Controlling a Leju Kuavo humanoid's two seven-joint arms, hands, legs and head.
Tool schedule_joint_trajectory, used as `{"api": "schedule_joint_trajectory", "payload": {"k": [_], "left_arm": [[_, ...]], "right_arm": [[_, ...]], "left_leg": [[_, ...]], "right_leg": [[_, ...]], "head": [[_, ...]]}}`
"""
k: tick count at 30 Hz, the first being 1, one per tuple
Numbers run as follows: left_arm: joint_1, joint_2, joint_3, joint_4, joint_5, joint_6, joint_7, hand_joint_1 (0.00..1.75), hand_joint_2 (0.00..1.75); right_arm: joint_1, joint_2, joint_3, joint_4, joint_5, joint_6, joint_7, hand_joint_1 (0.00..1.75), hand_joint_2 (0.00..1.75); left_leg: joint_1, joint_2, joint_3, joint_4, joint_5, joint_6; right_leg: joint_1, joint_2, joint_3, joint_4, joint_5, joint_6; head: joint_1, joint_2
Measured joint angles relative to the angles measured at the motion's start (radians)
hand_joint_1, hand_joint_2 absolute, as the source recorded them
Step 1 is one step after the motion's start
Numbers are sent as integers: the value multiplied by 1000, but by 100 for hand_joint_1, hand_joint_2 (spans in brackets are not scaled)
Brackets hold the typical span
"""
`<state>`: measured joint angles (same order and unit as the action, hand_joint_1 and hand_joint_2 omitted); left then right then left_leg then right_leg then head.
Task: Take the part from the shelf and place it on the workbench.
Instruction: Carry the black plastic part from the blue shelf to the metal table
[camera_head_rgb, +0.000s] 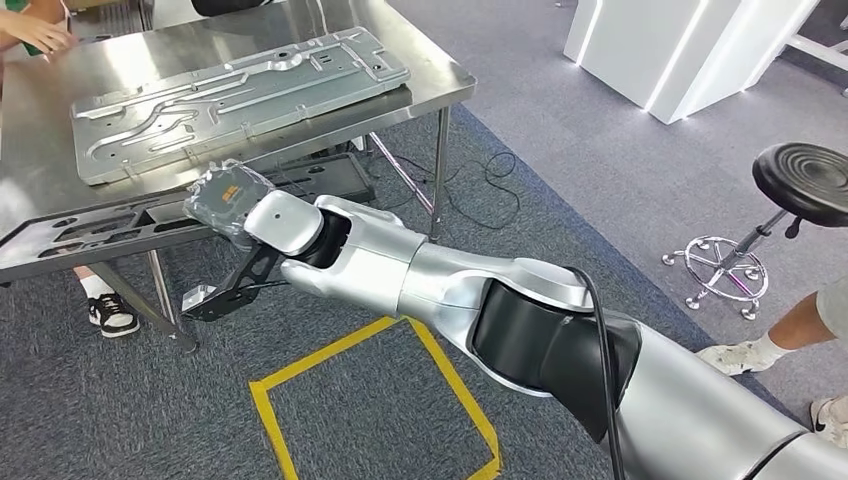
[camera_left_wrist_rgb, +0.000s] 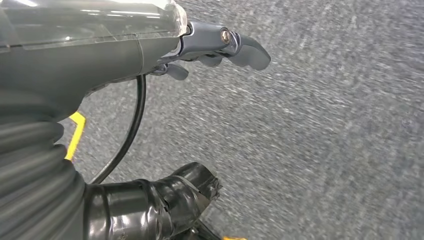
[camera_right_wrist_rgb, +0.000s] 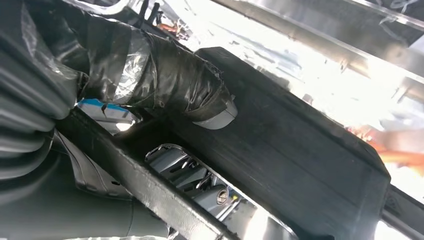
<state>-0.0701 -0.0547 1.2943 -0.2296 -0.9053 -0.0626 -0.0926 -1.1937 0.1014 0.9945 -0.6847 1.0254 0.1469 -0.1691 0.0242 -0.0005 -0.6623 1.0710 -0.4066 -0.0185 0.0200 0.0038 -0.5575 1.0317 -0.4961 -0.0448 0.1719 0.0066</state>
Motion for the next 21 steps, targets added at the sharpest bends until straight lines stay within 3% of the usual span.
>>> {"api": "schedule_joint_trajectory", "payload": {"k": [2,4,6,9,10,11,13,15,16,19,21], "left_arm": [[-1,1,0,0,-1,0,0,0,175],[-2,1,0,0,-3,0,1,0,175],[-2,0,0,0,-5,0,1,0,175],[-3,0,0,0,-7,0,1,0,175],[-3,0,0,0,-7,0,1,0,175],[-3,0,0,0,-7,0,1,0,175],[-2,1,0,0,-7,0,2,0,175],[-3,2,0,0,-7,0,5,0,175],[-3,3,0,0,-8,0,6,0,175],[-5,6,0,0,-8,-1,8,0,175],[-5,6,0,0,-9,-1,8,0,175]], "right_arm": [[-1,3,0,2,0,1,0,175,175],[-2,6,0,2,-1,3,0,175,175],[-7,9,0,2,-1,5,0,175,175],[-8,9,0,4,-1,9,0,175,175],[-5,10,0,6,-1,10,0,175,175],[-2,11,1,8,-1,11,1,175,175],[0,17,1,13,0,9,3,175,175],[1,24,1,17,0,5,6,175,175],[3,28,1,19,0,3,7,175,175],[9,36,2,26,0,-1,11,175,175],[6,37,2,31,0,-1,14,175,175]], "left_leg": [[-6,-1,10,-27,-7,8],[0,-1,16,-38,-11,15],[8,-1,31,-48,-15,22],[12,-1,50,-51,-29,28],[14,-3,57,-51,-35,27],[16,-4,64,-51,-41,25],[20,-5,84,-51,-56,16],[20,-5,97,-52,-68,3],[20,-5,100,-53,-72,-4],[23,-4,107,-61,-79,-23],[24,-1,95,-24,-102,-27]], "right_leg": [[1,1,-5,4,-6,8],[2,0,-4,4,-13,17],[1,0,-23,49,-36,29],[-18,-1,-135,239,-94,48],[-24,-1,-169,280,-93,53],[-30,-1,-185,283,-71,57],[-39,-3,-159,175,23,61],[-37,-4,-111,55,80,60],[-33,-4,-98,25,83,57],[-27,-3,-83,7,67,42],[-31,-2,-67,-5,62,27]], "head": [[0,0],[0,0],[1,0],[1,0],[1,0],[1,0],[1,0],[1,0],[0,0],[0,0],[0,0]]}}
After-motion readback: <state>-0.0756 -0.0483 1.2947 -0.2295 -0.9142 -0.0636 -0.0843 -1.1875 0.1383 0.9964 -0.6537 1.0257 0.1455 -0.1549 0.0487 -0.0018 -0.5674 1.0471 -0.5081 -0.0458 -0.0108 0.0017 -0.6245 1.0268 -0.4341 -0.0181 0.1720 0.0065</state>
